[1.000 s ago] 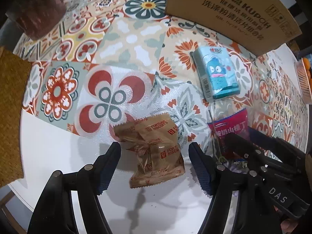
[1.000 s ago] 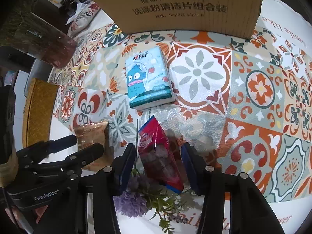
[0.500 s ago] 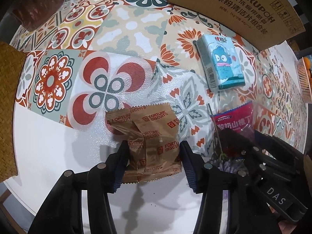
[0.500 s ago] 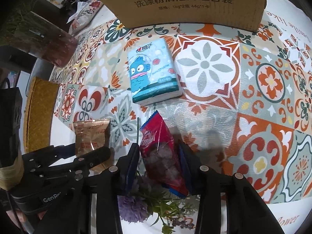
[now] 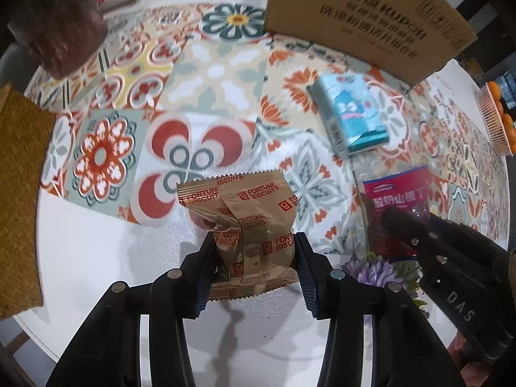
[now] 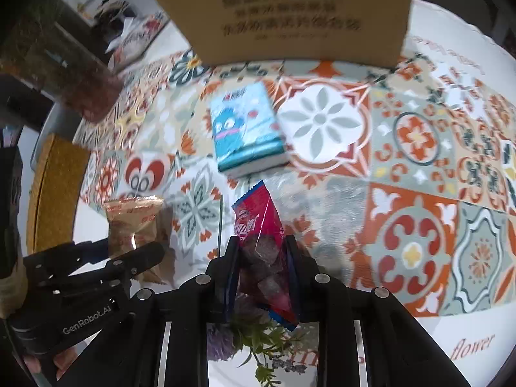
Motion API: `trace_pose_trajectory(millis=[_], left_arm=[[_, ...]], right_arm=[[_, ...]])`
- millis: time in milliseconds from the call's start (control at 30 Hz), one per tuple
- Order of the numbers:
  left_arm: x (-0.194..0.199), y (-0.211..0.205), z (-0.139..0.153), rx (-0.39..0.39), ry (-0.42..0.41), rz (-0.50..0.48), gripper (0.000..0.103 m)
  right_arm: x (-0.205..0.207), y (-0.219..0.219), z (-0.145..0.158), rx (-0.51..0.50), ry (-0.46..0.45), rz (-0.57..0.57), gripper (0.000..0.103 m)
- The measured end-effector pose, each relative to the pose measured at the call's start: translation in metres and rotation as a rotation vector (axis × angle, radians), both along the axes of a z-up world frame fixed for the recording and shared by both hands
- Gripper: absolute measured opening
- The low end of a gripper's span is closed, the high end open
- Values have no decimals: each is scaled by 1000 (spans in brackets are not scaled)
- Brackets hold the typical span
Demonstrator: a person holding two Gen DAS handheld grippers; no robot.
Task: Organize soft objects
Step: 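Grasp the brown biscuit packet with the left tool while the right tool grasps the red candy packet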
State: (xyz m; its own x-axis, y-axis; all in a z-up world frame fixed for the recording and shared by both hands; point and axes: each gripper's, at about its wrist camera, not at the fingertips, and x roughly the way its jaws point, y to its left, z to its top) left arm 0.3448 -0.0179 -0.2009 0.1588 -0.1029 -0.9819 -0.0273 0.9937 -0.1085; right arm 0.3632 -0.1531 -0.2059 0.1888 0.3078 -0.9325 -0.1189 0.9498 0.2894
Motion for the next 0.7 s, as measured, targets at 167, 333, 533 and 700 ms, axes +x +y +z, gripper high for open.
trace_pose_trajectory(millis=[167,333,533,700], left_arm=[[2,-1,20,5,-59,-31,46],[8,-4,43,2,-125,-58,46],[13,-14,65,-6,-193,-85,46],[12,-16,88,6,-270,-107,46]], right_arm=[[-5,-10,19,-15,-61,-48,28],[-8,-14,40,-36,-123,-73,28],[-11,-18,67,-41,-200,-100,28],[-12,-19,87,-32,-242,-118,28]])
